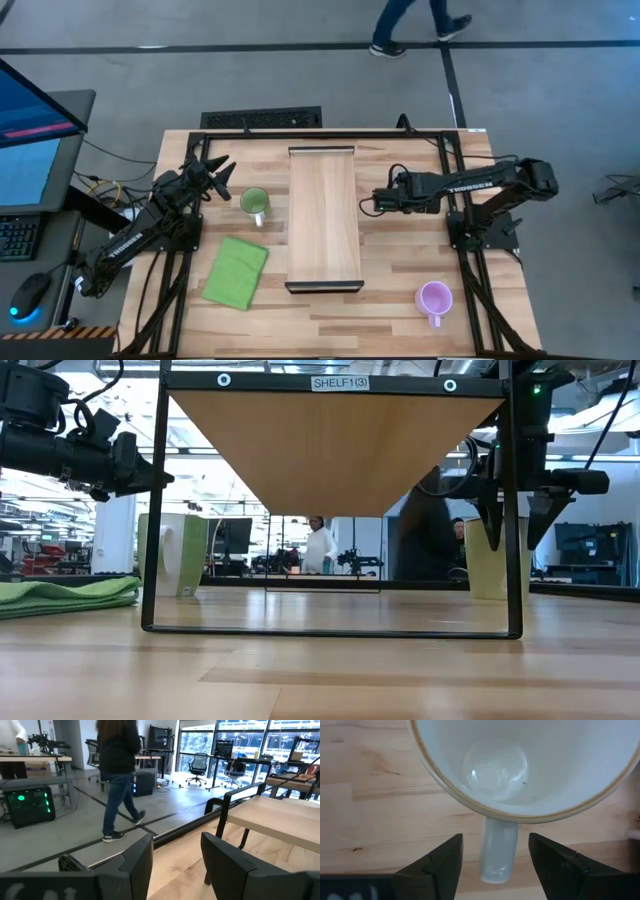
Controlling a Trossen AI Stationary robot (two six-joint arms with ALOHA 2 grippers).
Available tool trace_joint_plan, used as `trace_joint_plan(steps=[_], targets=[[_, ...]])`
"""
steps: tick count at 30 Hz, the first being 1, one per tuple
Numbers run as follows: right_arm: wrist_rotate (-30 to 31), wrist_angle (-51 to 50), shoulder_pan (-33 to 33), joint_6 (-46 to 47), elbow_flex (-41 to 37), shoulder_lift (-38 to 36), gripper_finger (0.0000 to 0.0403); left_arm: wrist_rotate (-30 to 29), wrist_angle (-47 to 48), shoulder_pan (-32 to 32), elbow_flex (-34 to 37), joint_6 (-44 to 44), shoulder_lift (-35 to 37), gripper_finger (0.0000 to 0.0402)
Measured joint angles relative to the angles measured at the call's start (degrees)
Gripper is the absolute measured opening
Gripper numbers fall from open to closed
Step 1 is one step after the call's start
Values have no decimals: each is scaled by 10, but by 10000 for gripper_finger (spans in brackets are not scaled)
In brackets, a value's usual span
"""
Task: Stack small to large cups/mugs on shelf
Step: Put the light green mug on the shelf
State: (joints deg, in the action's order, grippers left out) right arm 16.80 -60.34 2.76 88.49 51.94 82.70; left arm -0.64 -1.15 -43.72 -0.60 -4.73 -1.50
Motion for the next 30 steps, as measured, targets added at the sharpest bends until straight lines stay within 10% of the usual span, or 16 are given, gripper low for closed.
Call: trace_joint_plan(steps=[30], targets=[[13,0,0,-56,0,0,249,0,0,0,0,0,0,158]])
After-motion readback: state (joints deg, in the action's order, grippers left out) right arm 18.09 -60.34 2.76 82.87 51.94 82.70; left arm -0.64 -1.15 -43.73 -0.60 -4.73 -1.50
